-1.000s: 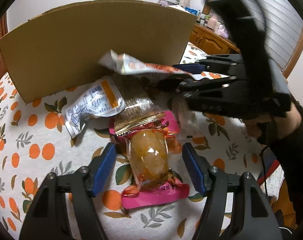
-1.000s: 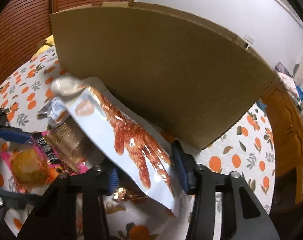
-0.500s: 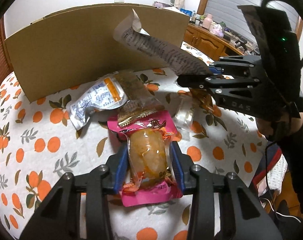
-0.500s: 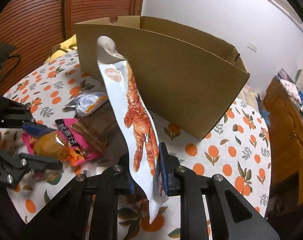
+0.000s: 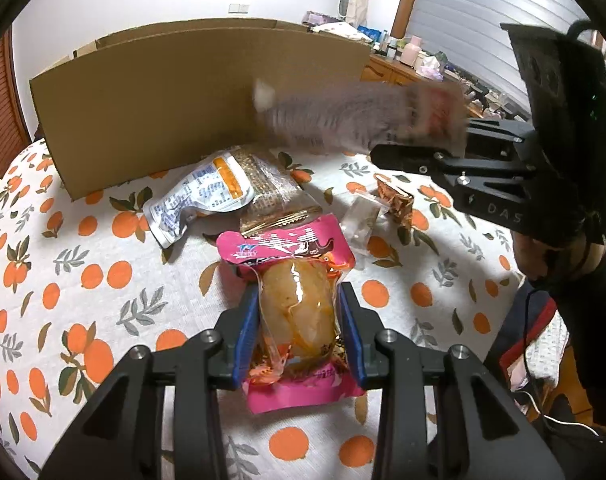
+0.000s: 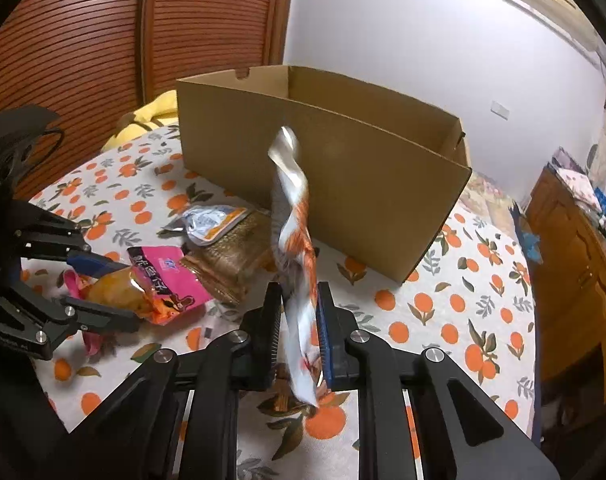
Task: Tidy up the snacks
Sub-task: 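Lift the egg with the left gripper while the right gripper carries the white packet toward the box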
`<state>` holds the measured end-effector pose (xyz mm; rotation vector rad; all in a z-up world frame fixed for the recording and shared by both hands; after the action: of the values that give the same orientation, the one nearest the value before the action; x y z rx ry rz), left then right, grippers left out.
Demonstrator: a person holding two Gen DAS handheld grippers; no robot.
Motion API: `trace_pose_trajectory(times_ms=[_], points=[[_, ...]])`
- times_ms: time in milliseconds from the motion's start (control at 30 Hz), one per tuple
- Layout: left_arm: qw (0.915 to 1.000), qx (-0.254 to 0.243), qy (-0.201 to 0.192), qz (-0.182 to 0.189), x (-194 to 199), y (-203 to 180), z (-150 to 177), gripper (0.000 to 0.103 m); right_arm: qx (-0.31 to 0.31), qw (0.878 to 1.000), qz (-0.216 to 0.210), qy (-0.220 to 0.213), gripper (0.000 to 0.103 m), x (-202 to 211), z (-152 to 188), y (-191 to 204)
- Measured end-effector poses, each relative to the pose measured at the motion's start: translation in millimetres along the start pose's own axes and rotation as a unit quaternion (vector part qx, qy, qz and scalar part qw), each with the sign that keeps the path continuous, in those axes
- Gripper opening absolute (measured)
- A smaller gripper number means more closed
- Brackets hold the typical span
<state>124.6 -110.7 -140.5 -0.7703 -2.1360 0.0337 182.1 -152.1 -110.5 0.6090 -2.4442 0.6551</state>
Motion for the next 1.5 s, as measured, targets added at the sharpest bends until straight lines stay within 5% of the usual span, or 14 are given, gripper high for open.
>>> trace_pose_trajectory(times_ms=[1300,1500], points=[[0.9990,0.000,-0.044,0.001,53.2,13.9,-21.4,0.036,-0.024,0.998,0.000,-0.062,0.009,43.8,-16.4,-1.5],[0.9986,-0.004,-0.053,-0.003,58.0,14.6,-29.2,0.036,-0.012,0.997,0.004,-0.071,0.000,49.6,-26.3,-0.7]])
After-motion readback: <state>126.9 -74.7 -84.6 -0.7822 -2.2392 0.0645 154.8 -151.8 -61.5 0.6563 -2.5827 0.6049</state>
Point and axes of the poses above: each gripper's, at about its wrist camera, not at the fingertips, and x roughly against the way its jaws point, y to its left, z to its underside, the point moved 8 cm from there along -x, roughly the way its jaws point, and after that the axes turned 7 degrees about z, right-handed, at the moved point
